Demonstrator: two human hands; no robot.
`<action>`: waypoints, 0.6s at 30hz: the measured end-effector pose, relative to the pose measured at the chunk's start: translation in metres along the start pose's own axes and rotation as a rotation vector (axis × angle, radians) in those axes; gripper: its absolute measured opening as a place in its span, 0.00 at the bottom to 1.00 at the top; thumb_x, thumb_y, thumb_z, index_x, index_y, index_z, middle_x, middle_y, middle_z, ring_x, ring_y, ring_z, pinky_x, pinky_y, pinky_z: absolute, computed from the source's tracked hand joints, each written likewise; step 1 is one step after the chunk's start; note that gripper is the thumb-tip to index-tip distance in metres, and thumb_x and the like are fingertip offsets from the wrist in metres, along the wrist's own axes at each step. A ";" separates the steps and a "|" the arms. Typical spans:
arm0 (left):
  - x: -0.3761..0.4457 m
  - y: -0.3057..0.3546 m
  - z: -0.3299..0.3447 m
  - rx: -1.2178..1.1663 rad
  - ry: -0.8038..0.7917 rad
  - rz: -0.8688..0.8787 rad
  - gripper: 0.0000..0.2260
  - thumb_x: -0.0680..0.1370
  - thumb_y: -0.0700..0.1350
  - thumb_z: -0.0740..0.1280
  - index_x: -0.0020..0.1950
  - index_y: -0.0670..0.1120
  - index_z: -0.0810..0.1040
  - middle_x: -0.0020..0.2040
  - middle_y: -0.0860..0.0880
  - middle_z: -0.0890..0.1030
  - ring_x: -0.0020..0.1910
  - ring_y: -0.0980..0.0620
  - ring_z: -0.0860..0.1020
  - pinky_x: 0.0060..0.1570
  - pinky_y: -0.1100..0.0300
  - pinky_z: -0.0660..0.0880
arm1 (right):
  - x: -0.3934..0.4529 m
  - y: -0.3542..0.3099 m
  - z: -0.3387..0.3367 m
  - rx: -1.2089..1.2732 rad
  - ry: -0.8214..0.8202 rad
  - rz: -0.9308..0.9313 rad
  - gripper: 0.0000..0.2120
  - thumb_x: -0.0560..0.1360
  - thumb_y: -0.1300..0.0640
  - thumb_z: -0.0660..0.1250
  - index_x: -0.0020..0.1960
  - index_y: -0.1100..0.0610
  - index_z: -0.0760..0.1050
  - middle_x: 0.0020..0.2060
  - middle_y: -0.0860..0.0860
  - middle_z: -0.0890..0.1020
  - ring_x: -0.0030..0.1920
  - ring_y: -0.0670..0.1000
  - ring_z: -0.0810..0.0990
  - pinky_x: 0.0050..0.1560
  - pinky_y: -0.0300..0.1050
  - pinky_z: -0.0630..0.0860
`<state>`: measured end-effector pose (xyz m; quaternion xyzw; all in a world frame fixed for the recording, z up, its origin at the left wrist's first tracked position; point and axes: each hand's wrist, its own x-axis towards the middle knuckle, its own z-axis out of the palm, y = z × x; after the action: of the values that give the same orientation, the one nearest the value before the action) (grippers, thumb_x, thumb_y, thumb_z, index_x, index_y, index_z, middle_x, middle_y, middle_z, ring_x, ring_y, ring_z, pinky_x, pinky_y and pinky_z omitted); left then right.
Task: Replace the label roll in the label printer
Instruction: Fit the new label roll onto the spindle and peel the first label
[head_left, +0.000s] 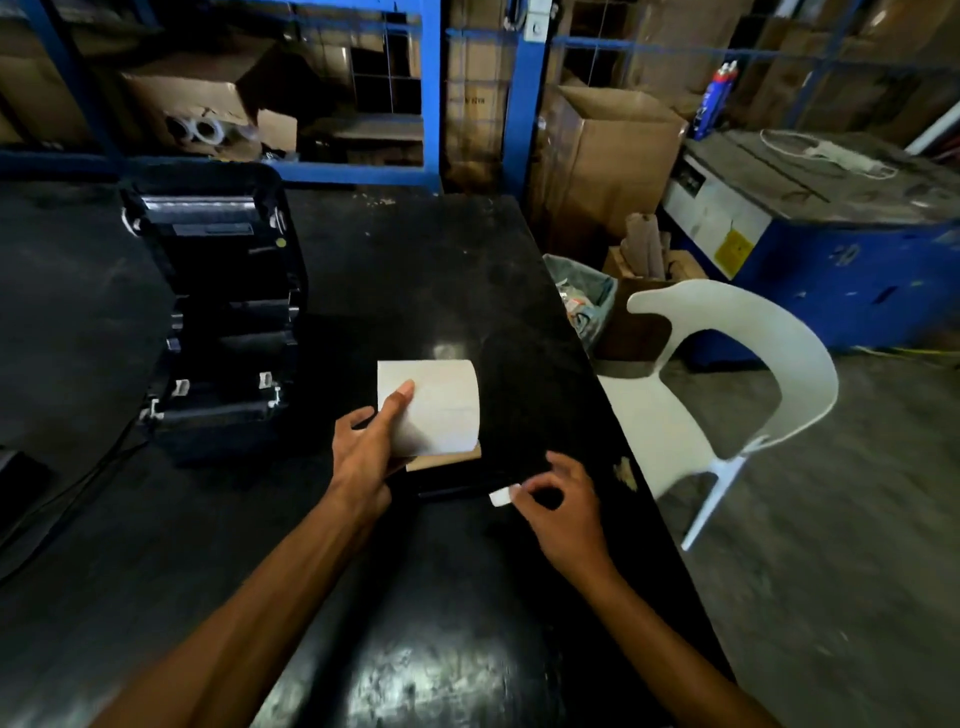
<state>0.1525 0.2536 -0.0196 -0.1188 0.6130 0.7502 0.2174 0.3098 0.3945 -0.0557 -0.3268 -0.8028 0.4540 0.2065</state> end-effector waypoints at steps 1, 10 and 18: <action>0.000 -0.002 -0.003 -0.008 -0.012 -0.008 0.46 0.53 0.64 0.79 0.63 0.39 0.72 0.57 0.40 0.80 0.49 0.46 0.82 0.36 0.53 0.81 | -0.006 0.011 -0.001 -0.030 -0.007 0.057 0.16 0.68 0.58 0.75 0.29 0.44 0.72 0.63 0.50 0.73 0.66 0.52 0.70 0.69 0.50 0.60; -0.004 -0.015 -0.019 -0.073 -0.109 -0.061 0.40 0.58 0.61 0.78 0.63 0.41 0.74 0.59 0.40 0.80 0.54 0.42 0.81 0.38 0.53 0.80 | -0.030 0.059 0.012 -0.330 -0.010 0.186 0.04 0.68 0.56 0.75 0.37 0.56 0.82 0.71 0.51 0.68 0.73 0.52 0.60 0.68 0.46 0.51; -0.003 -0.018 -0.030 -0.082 -0.149 -0.073 0.38 0.60 0.61 0.77 0.64 0.44 0.73 0.61 0.41 0.79 0.56 0.42 0.81 0.41 0.51 0.80 | -0.023 0.052 0.004 -0.198 0.039 0.295 0.08 0.68 0.54 0.74 0.45 0.54 0.79 0.64 0.51 0.73 0.68 0.53 0.67 0.69 0.50 0.59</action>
<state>0.1612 0.2267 -0.0404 -0.0937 0.5594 0.7730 0.2844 0.3407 0.3952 -0.1038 -0.4685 -0.7827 0.3918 0.1201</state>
